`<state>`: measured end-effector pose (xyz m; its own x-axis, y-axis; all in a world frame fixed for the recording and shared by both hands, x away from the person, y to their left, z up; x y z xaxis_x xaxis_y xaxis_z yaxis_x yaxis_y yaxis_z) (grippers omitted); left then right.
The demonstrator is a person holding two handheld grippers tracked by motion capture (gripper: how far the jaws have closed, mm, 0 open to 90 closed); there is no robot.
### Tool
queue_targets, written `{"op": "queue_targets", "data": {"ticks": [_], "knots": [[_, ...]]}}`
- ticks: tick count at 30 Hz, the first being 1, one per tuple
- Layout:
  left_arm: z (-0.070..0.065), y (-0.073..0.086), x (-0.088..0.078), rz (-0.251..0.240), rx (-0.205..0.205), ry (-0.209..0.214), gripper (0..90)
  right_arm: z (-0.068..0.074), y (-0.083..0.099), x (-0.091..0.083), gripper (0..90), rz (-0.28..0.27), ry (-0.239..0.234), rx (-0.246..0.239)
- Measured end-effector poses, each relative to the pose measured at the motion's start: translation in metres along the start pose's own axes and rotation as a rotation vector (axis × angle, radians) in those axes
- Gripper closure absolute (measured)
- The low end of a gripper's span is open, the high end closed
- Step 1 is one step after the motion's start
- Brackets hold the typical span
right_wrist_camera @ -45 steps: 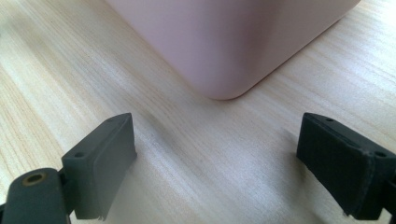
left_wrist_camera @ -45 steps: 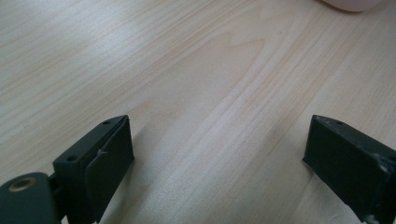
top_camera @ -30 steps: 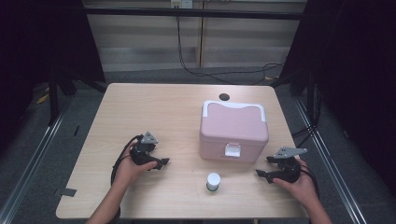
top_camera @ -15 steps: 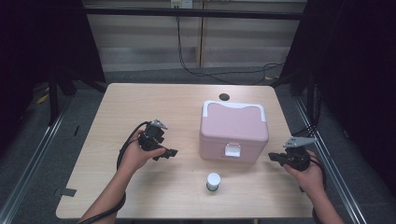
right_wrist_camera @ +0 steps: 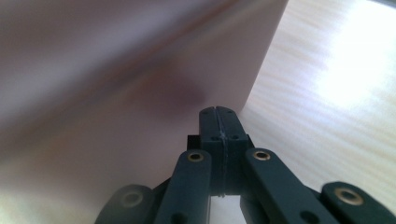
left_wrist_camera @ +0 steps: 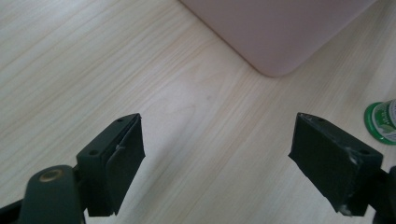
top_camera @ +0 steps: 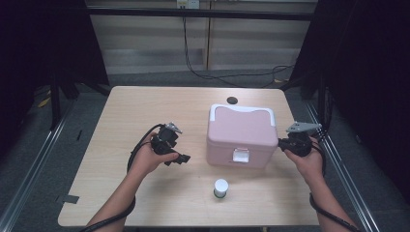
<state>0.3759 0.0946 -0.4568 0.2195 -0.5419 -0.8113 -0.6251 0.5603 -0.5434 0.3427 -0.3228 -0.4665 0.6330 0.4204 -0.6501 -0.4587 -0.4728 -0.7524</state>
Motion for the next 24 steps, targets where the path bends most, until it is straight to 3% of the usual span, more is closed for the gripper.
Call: {"op": "queue_targets", "data": {"ticks": [9,15,24], "knots": [[-0.018,-0.012,0.005,0.003,0.053,0.032,17.0,0.0,-0.008,0.007,89.7,-0.019,-0.006,0.02],[-0.023,-0.018,0.007,0.002,0.08,0.037,17.0,0.006,-0.017,0.014,89.7,-0.009,-0.023,-0.009],[-0.022,-0.016,0.004,-0.018,0.076,0.039,18.8,0.015,-0.026,0.022,89.7,-0.017,-0.052,-0.032]]}}
Point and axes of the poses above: each handheld gripper's, and its own axes: x roughly forward along the jaws, y roughly out of its underside, z roughly to its left, the point moved 2 cm from there along x, roughly forward along the jaws, and after that the axes turned 8 degrees about -x, right-handed, at the moved point
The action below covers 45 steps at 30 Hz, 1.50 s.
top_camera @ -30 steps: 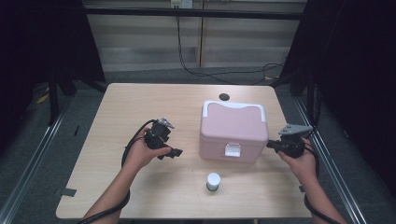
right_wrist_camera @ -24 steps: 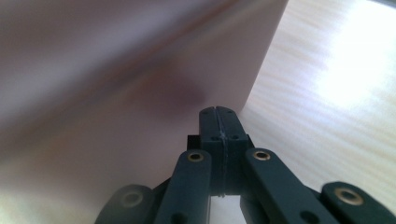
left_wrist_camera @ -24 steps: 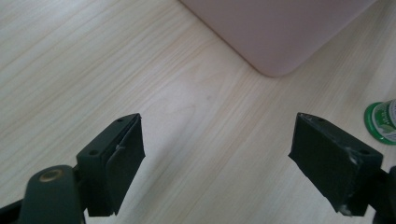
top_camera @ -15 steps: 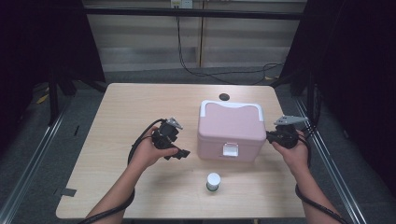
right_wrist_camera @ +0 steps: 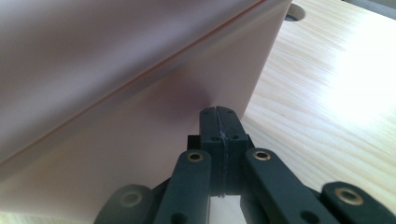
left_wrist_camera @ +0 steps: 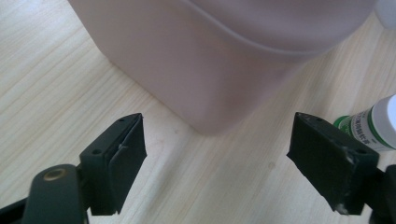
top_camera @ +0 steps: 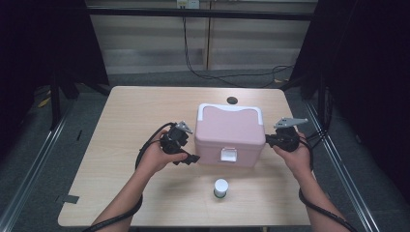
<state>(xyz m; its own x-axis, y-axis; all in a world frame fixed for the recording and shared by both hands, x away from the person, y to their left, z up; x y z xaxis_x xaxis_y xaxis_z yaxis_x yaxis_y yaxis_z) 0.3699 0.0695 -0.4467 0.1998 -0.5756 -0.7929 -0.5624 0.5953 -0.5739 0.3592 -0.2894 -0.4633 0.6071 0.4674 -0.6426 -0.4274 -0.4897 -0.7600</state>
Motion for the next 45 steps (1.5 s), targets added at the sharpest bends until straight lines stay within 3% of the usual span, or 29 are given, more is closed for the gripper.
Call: {"op": "queue_targets", "data": {"ticks": [2,3,4,6,9,17,23,32,38,39,42,43,45], "knots": [[0.0,0.001,-0.001,-0.001,0.009,0.001,20.4,0.003,-0.003,0.002,89.6,0.001,-0.004,-0.007],[0.001,0.001,-0.002,0.007,0.028,0.004,27.9,0.006,-0.006,0.005,89.6,0.002,-0.011,-0.017],[0.001,0.002,-0.003,0.003,0.026,-0.005,27.9,0.006,-0.006,0.005,89.6,0.002,-0.011,-0.017],[0.002,0.003,-0.005,0.013,0.039,-0.002,36.2,0.009,-0.01,0.008,89.6,0.002,-0.019,-0.027],[0.005,0.006,-0.008,0.052,0.064,-0.043,50.8,0.014,-0.017,0.012,89.6,0.009,-0.025,-0.053],[0.007,0.013,-0.015,0.075,0.061,-0.056,61.7,0.019,-0.022,0.018,89.7,0.005,-0.047,-0.054],[0.009,0.016,-0.02,0.102,0.057,-0.066,75.5,0.022,-0.026,0.022,89.7,0.007,-0.047,-0.069],[0.012,0.023,-0.026,0.113,0.045,-0.061,76.3,0.028,-0.031,0.026,89.7,-0.001,-0.067,-0.086],[0.016,0.028,-0.033,0.108,0.002,-0.05,79.6,0.034,-0.035,0.03,89.7,-0.005,-0.08,-0.103],[0.021,0.029,-0.039,0.117,-0.017,-0.081,79.7,0.037,-0.037,0.031,89.7,-0.002,-0.079,-0.11],[0.027,0.029,-0.046,0.116,-0.042,-0.102,79.5,0.039,-0.04,0.033,89.7,-0.004,-0.09,-0.118],[0.035,0.026,-0.054,0.117,-0.066,-0.139,79.5,0.04,-0.042,0.034,89.7,0.002,-0.083,-0.13],[0.04,0.021,-0.06,0.112,-0.076,-0.157,79.6,0.04,-0.044,0.036,89.7,-0.002,-0.081,-0.13]]}}
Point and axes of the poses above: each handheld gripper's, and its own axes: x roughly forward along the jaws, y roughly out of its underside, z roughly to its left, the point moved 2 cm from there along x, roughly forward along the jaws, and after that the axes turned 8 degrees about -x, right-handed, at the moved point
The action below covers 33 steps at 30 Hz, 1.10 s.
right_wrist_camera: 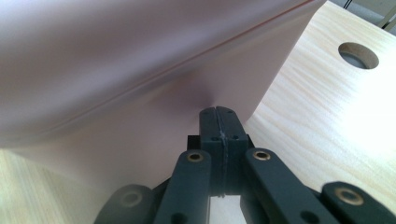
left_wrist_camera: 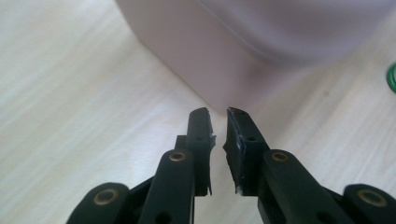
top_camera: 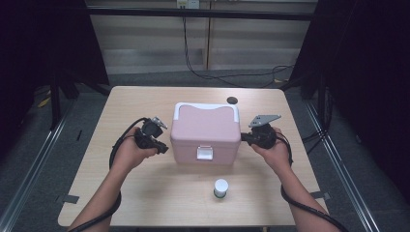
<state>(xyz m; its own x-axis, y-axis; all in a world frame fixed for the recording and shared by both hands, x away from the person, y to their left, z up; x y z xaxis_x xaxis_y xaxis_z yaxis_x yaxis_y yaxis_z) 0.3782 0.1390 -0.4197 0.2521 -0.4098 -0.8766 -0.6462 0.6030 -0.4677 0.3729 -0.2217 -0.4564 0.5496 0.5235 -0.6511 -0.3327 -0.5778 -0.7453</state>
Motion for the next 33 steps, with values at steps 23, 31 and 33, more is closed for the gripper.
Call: {"op": "queue_targets", "data": {"ticks": [23,31,33], "knots": [[0.011,0.001,-0.011,-0.042,-0.031,0.017,81.4,0.008,-0.011,0.015,89.8,-0.003,-0.05,0.004],[0.018,0.002,-0.011,-0.048,-0.041,-0.002,81.2,0.016,-0.015,0.013,89.9,0.016,-0.08,-0.031],[0.018,0.003,-0.011,-0.042,-0.055,0.006,80.6,0.018,-0.016,0.011,89.9,0.022,-0.077,-0.034]]}}
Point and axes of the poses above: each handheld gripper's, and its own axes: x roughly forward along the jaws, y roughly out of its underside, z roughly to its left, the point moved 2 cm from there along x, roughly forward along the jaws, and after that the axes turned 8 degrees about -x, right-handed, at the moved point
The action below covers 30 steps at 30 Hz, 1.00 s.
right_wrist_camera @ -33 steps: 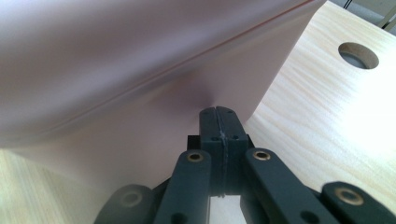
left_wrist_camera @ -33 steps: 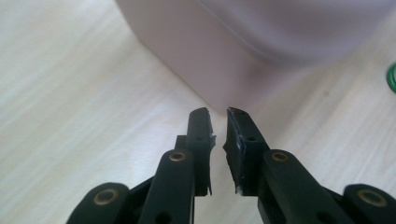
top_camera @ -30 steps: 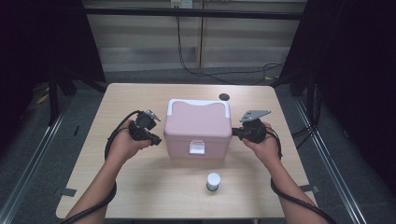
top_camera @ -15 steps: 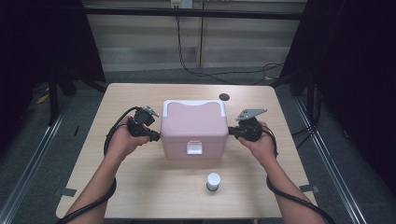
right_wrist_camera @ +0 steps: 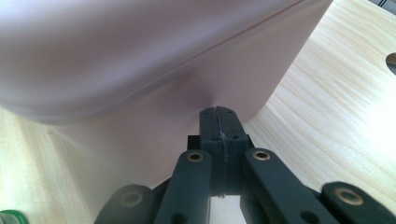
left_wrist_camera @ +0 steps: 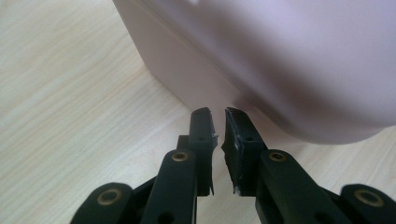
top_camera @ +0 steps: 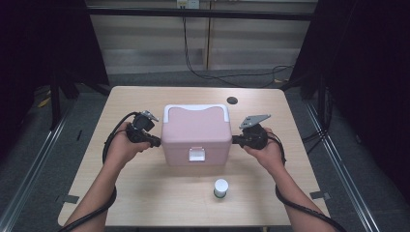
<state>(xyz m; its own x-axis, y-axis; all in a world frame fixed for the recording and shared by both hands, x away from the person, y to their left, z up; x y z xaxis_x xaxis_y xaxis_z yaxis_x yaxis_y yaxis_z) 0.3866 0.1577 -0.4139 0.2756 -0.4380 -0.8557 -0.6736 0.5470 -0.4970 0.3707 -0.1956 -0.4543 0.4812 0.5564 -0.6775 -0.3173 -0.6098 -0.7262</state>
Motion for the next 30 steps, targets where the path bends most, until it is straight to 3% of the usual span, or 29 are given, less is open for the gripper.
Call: {"op": "queue_targets", "data": {"ticks": [7,9,13,17,18,19,23,30], "knots": [[0.006,0.002,-0.009,0.007,-0.023,-0.023,78.4,0.003,-0.003,-0.009,89.8,-0.014,-0.004,-0.003],[0.008,0.001,-0.014,-0.007,-0.051,-0.036,77.7,0.004,-0.004,-0.012,89.8,-0.006,-0.001,-0.017],[0.012,-0.007,-0.028,-0.03,-0.08,-0.047,71.2,0.002,-0.007,-0.023,89.8,-0.007,0.006,0.003],[0.015,-0.017,-0.034,-0.056,-0.149,-0.051,59.1,-0.001,-0.017,-0.043,89.8,-0.016,0.014,0.016],[0.015,-0.017,-0.034,-0.056,-0.149,-0.051,55.4,-0.001,-0.017,-0.043,89.8,-0.016,0.014,0.016],[0.015,-0.022,-0.035,-0.057,-0.178,-0.041,52.8,-0.003,-0.022,-0.051,89.8,-0.02,0.014,0.024],[0.014,-0.033,-0.037,-0.064,-0.212,-0.043,40.3,-0.004,-0.031,-0.064,89.8,-0.034,0.007,0.04],[0.019,-0.047,-0.04,-0.075,-0.265,-0.062,23.2,0.001,-0.047,-0.07,89.8,-0.067,-0.015,0.038]]}}
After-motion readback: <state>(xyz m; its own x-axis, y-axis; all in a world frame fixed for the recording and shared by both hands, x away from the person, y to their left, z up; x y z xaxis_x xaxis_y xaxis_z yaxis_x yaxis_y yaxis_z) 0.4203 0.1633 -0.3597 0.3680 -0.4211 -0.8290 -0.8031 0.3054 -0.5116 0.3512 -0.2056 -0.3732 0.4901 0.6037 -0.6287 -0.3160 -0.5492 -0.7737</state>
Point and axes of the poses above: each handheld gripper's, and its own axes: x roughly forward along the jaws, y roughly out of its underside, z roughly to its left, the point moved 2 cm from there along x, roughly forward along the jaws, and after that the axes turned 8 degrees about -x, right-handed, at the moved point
